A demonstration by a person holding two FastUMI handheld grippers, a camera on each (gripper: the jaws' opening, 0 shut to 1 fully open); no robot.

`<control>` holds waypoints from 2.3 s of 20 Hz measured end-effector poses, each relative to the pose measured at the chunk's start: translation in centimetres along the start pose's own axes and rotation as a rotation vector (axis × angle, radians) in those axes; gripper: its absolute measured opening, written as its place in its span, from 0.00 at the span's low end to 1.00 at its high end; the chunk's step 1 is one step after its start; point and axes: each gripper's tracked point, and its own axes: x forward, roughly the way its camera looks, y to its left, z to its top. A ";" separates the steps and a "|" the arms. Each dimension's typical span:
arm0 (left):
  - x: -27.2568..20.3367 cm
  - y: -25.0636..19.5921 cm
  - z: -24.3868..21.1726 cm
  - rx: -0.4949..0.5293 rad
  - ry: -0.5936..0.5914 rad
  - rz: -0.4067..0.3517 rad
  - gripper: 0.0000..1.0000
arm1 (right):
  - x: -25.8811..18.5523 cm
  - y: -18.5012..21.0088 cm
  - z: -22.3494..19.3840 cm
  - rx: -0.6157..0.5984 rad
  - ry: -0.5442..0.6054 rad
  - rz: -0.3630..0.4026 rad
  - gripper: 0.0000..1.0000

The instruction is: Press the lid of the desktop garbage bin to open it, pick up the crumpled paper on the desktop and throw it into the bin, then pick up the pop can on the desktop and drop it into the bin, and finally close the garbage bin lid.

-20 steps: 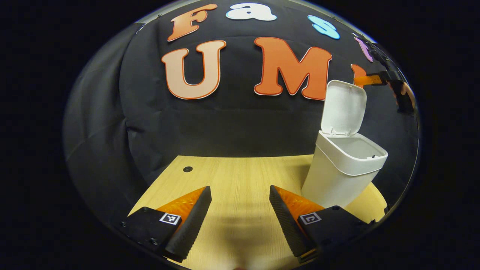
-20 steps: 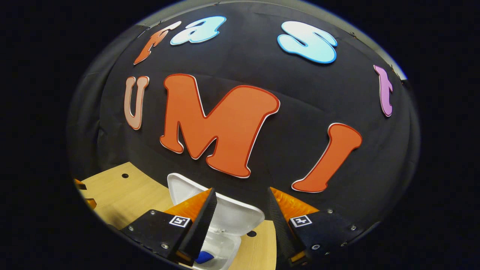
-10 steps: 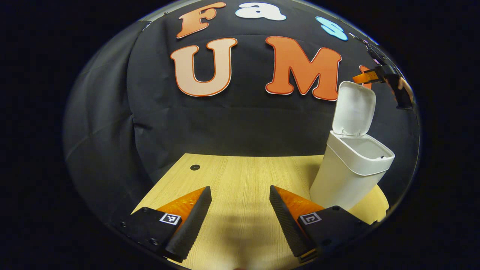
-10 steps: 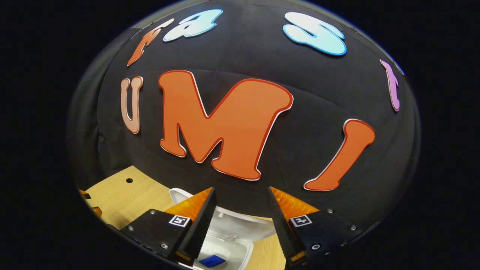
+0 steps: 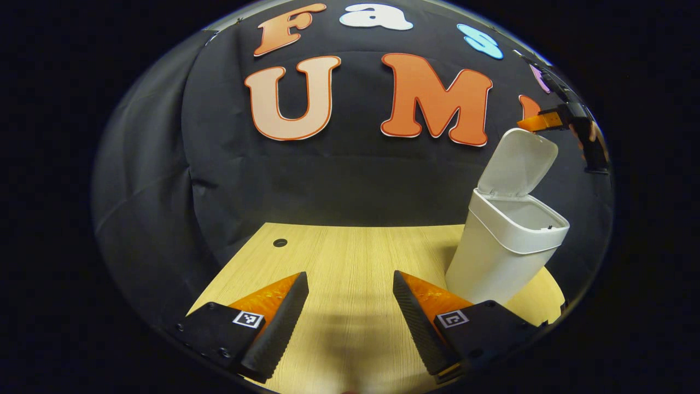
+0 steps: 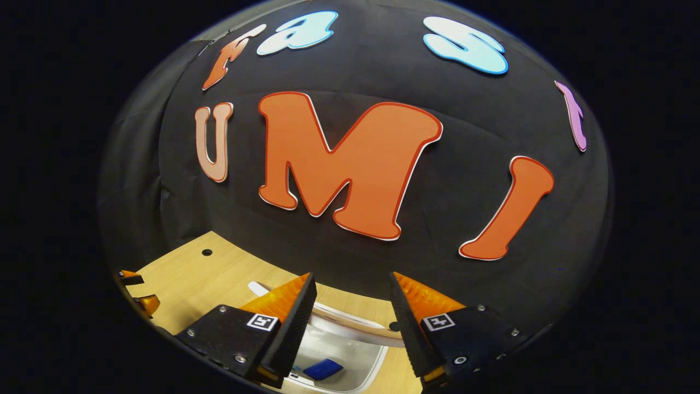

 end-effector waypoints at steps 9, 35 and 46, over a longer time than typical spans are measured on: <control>-1.2 0.1 -0.9 -0.009 0.015 0.023 0.99 | -2.0 3.5 -5.9 0.021 0.081 0.077 0.82; -2.7 -3.9 -2.2 0.053 0.042 -0.011 0.99 | -4.4 6.9 -16.4 0.163 0.213 0.115 0.77; -3.5 -3.6 -1.0 0.013 0.012 0.015 0.99 | -4.3 7.2 -16.4 0.163 0.174 0.114 0.65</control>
